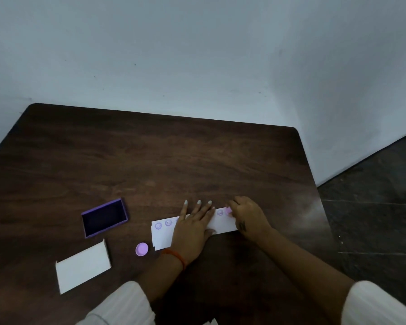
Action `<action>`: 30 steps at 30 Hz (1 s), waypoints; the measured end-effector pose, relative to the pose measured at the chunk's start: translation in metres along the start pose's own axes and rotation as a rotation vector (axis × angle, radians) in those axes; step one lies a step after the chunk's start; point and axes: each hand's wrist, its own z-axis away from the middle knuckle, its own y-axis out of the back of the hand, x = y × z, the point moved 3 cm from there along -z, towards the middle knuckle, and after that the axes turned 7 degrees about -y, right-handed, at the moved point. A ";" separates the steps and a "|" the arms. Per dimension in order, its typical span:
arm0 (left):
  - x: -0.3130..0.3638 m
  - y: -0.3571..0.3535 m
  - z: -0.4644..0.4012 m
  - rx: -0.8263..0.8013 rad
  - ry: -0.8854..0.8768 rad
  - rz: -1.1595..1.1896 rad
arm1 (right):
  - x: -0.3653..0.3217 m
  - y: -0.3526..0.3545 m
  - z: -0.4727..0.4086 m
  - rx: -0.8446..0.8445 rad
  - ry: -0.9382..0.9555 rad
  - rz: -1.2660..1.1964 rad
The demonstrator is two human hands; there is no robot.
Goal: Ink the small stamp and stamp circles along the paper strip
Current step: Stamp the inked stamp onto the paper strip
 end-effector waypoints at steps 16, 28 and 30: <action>0.000 -0.001 -0.001 0.021 0.007 0.039 | 0.004 -0.004 -0.002 -0.014 0.092 0.074; 0.002 0.004 0.000 -0.017 0.005 0.011 | 0.002 0.005 -0.002 -0.070 0.035 0.047; 0.001 0.006 0.000 -0.034 0.001 0.009 | 0.005 0.010 0.000 -0.051 -0.014 -0.139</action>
